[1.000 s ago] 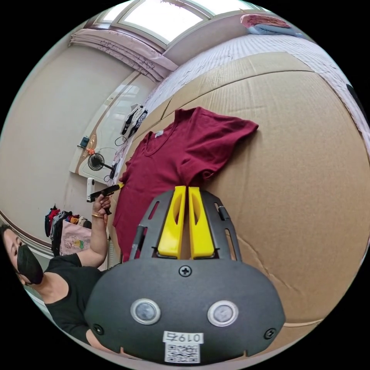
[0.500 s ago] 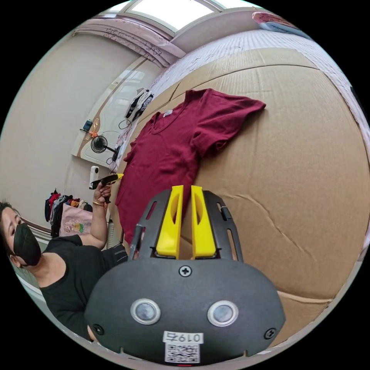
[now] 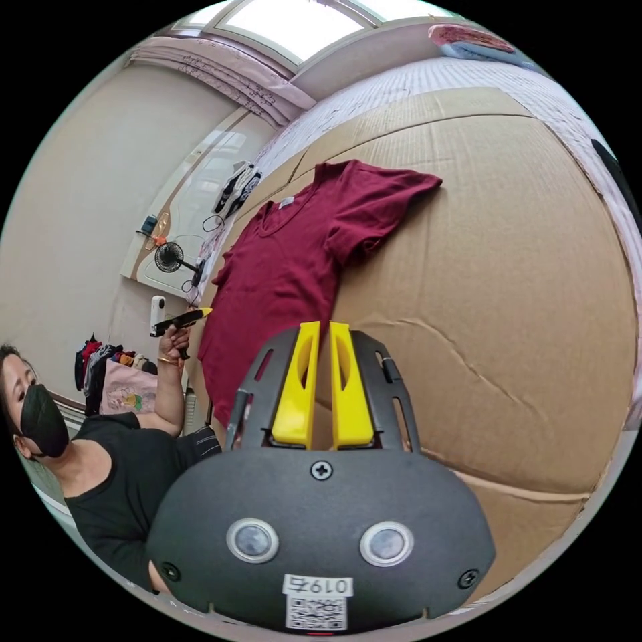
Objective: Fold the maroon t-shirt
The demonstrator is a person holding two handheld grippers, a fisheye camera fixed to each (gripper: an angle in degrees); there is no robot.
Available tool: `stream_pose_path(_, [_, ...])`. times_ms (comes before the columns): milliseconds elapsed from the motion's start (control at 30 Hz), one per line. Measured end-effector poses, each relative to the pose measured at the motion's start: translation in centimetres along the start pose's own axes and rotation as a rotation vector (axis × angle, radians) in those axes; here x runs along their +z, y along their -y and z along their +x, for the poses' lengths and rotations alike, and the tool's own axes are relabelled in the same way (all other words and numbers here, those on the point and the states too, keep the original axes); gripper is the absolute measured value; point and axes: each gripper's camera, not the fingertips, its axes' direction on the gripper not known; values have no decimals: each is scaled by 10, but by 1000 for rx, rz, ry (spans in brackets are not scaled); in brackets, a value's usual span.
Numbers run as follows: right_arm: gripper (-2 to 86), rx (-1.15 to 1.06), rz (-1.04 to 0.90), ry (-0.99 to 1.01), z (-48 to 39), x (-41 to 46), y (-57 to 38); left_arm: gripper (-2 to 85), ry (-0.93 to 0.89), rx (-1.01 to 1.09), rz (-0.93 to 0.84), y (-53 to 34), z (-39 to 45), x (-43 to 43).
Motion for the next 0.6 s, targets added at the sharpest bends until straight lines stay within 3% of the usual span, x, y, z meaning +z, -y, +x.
stream_pose_path(200, [61, -7, -35, 56, -6, 4, -28, 9, -51, -5, -9, -37, -1, -6])
stream_pose_path(367, [5, -21, -50, -10, -12, 11, -25, 10, -7, 11, 7, -41, 13, -6])
stream_pose_path(600, [-8, -19, -15, -14, -4, 3, -31, 15, -25, 8, 12, -42, -2, -13])
